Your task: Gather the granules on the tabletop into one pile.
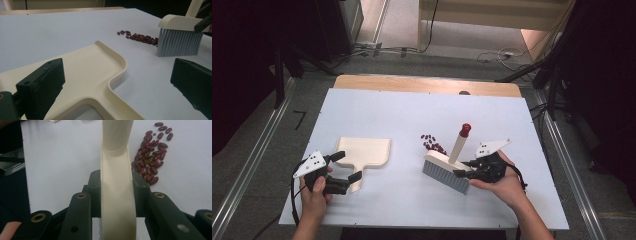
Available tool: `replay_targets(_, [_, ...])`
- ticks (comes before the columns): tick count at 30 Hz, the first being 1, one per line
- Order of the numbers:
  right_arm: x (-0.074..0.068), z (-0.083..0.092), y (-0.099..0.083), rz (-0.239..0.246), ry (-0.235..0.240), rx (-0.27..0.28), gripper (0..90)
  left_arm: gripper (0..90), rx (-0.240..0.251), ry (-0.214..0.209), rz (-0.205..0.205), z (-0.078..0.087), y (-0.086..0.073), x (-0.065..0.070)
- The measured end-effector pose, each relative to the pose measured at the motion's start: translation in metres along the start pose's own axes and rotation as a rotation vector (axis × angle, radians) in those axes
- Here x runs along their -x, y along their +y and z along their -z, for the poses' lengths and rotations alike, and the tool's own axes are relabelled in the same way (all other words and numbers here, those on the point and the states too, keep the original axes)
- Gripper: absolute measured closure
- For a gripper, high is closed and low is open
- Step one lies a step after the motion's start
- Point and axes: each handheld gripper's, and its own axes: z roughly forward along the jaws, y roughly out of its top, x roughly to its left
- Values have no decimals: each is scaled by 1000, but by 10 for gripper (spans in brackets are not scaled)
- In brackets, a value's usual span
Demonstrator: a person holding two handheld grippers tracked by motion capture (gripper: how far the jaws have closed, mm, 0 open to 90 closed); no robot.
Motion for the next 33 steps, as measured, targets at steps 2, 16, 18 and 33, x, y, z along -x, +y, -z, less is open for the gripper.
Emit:
replay_targets(2, [6,-4,3,1,-2,-1,659,0,0,-2,1,0,0,0])
replay_targets(16, [30,-14,24,14,-43,-22,658,0,-10,-1,-6,-1,0,1])
replay_targets(18, [31,-15,27,22,-52,-23,658,0,-10,-1,-6,-1,0,1])
replay_targets(33, [39,4,55,-2,-61,40,659,0,-4,-3,-3,-1,0,0])
